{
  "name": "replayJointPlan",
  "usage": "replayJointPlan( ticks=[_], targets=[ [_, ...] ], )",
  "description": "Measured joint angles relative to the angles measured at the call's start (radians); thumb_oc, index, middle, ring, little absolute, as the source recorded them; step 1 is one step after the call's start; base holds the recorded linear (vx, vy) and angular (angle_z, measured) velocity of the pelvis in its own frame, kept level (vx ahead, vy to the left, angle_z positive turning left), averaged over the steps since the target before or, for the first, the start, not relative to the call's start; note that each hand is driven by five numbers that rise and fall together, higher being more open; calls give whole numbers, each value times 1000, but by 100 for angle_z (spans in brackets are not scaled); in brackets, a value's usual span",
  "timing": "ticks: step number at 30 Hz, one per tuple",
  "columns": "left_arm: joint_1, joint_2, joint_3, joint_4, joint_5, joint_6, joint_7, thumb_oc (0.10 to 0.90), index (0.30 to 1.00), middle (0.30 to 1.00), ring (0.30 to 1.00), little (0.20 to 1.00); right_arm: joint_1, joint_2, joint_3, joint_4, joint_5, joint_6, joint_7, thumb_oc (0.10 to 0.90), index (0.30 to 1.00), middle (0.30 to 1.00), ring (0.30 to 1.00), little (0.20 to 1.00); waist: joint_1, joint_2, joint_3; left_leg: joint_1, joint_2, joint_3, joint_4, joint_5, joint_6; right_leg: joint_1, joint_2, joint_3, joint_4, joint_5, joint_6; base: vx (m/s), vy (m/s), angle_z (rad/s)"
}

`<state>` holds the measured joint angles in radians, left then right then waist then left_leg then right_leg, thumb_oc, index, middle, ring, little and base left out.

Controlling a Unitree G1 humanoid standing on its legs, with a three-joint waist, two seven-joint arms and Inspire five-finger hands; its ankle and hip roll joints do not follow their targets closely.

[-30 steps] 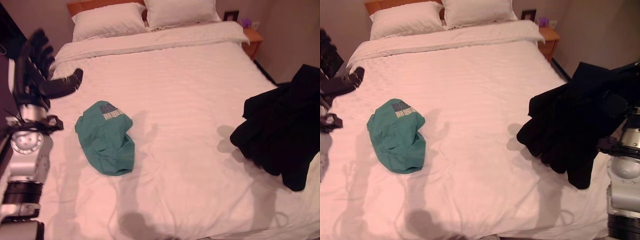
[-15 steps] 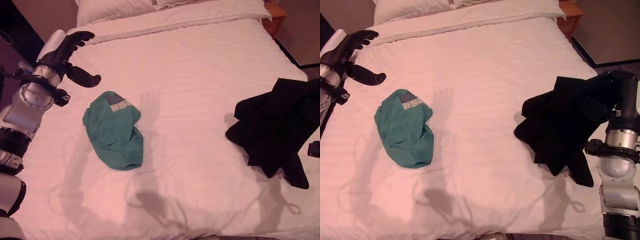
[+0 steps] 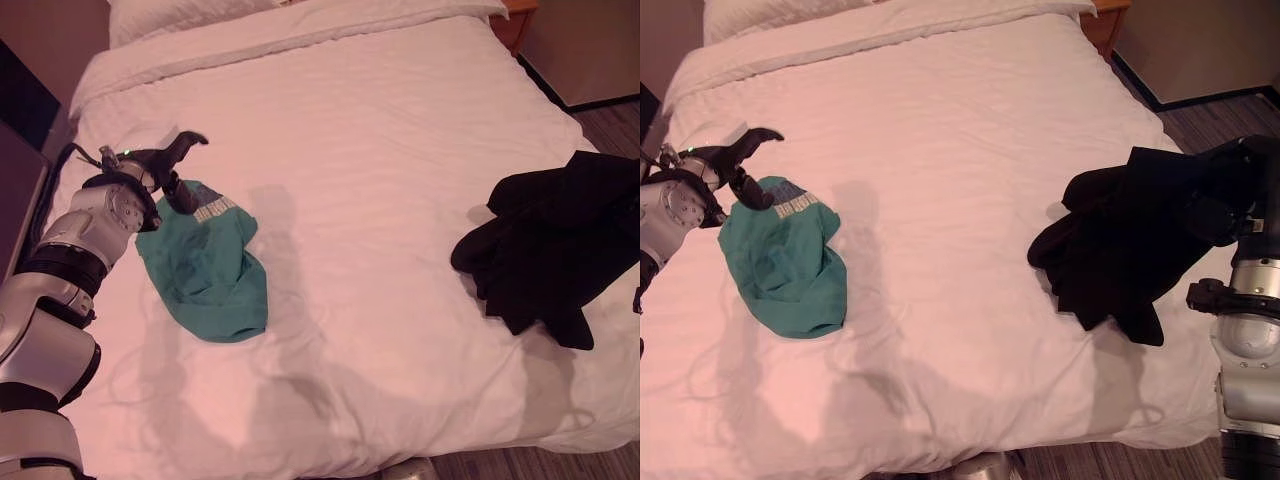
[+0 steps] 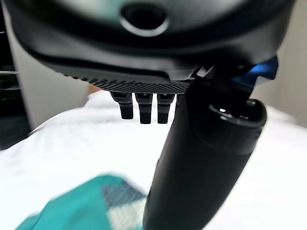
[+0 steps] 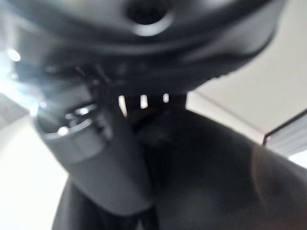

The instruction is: Pick up bed clothes into laundry basket.

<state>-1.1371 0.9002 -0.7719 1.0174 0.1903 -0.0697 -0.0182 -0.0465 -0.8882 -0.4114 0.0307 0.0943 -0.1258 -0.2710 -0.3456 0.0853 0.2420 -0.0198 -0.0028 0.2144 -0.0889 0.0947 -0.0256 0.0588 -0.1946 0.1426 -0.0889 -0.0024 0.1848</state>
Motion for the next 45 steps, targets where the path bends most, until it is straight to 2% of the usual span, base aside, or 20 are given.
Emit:
replayJointPlan(
  ticks=[4,10,12,13,16,18,20,22,23,24,29,34,36,38,41,42,45],
  targets=[
    [1,5,25,22,6,13,-11,800,900,900,900,900,5,-3,-18,0,9,-1,-1,400,300,300,300,300,5,-15,17,-5,2,2,0,0,0,-5,2,0,0,1,-2,11,-3,-1],
    [43,4,40,-39,14,33,-40,800,900,900,900,900,11,-3,-22,0,9,-1,1,400,300,300,300,300,29,-18,19,-21,5,10,0,0,0,-21,4,1,0,2,-2,-16,8,-1],
    [67,-20,42,-34,32,36,-56,800,900,900,900,900,8,-5,-19,0,9,-1,1,400,300,300,300,300,31,-21,21,-26,5,10,0,0,0,-28,6,1,3,2,-2,-44,14,0],
    [90,-70,47,19,53,46,-66,800,900,900,900,900,-8,-8,-6,0,12,-1,1,400,300,300,300,300,30,-22,28,-33,8,10,0,1,2,-39,8,1,10,2,-2,-31,15,-2],
    [133,-135,51,66,107,70,-89,800,900,900,900,900,-18,-9,4,0,26,0,2,400,300,300,300,300,27,-34,44,-37,9,12,0,3,3,-47,10,2,15,2,-2,-10,5,-1],
    [162,-197,94,107,166,87,-54,800,900,900,900,900,-24,-9,15,1,36,-1,3,400,300,300,300,300,26,-49,54,-39,9,15,0,3,4,-49,10,4,16,2,-2,-9,13,-2],
    [159,-227,162,161,175,86,-51,800,900,900,900,900,-35,-25,34,2,51,-2,3,400,300,300,300,300,26,-48,53,-37,12,20,0,3,3,-52,13,13,20,4,-3,-3,31,-8],
    [148,-250,170,187,210,101,-33,800,900,900,900,900,-43,-68,60,1,65,-8,4,400,300,300,300,300,24,-47,53,-36,14,28,-5,0,3,-57,15,26,20,4,-4,11,15,-12],
    [146,-247,171,191,215,106,-34,657,686,686,686,686,-44,-73,61,1,70,-14,4,400,300,300,300,300,22,-47,53,-35,16,30,-5,0,4,-57,17,27,20,5,-5,25,12,-10],
    [147,-242,175,194,215,108,-36,400,300,300,300,300,-44,-74,61,1,70,-17,4,400,300,300,300,300,18,-47,52,-34,19,33,-5,0,3,-57,20,28,20,6,-6,23,6,-7],
    [160,-223,245,183,192,123,-9,400,300,300,300,300,-43,-75,60,1,85,-20,2,400,300,300,300,300,1,-47,52,-33,25,40,-5,0,3,-59,26,30,18,9,-11,20,-9,-5],
    [227,-180,392,74,-6,115,-3,400,300,300,300,300,-26,-73,46,0,81,-20,2,400,300,300,300,300,10,-48,51,-30,28,38,-1,2,2,-53,29,26,15,12,-15,26,-16,1],
    [289,-154,437,-33,-128,107,11,400,300,300,300,300,-3,-67,23,-3,71,-19,3,400,300,300,300,300,35,-52,50,-28,31,39,0,6,3,-49,32,24,14,15,-18,74,-35,6],
    [385,-107,494,-230,-254,101,17,400,300,300,300,300,14,-40,-19,-2,62,-16,4,400,300,300,300,300,58,-63,53,-27,36,24,0,8,1,-41,37,11,8,17,-21,47,-36,13],
    [464,-52,539,-409,-386,62,39,400,300,300,300,300,16,-17,-65,1,53,-9,4,400,300,300,300,300,74,-69,55,-26,39,9,1,9,-1,-26,39,-3,3,18,-22,18,-27,18],
    [479,-27,564,-466,-441,41,74,400,300,300,300,300,7,-17,-76,1,36,-8,4,400,300,300,300,300,97,-70,55,-18,38,4,1,9,-2,-14,39,-6,1,18,-22,38,-16,8],
    [489,32,625,-560,-467,7,152,400,300,300,300,300,-20,-17,-86,1,21,-7,3,400,300,300,300,300,117,-71,55,-8,37,-5,0,9,-2,0,39,-14,1,18,-22,31,-20,8]
  ],
)
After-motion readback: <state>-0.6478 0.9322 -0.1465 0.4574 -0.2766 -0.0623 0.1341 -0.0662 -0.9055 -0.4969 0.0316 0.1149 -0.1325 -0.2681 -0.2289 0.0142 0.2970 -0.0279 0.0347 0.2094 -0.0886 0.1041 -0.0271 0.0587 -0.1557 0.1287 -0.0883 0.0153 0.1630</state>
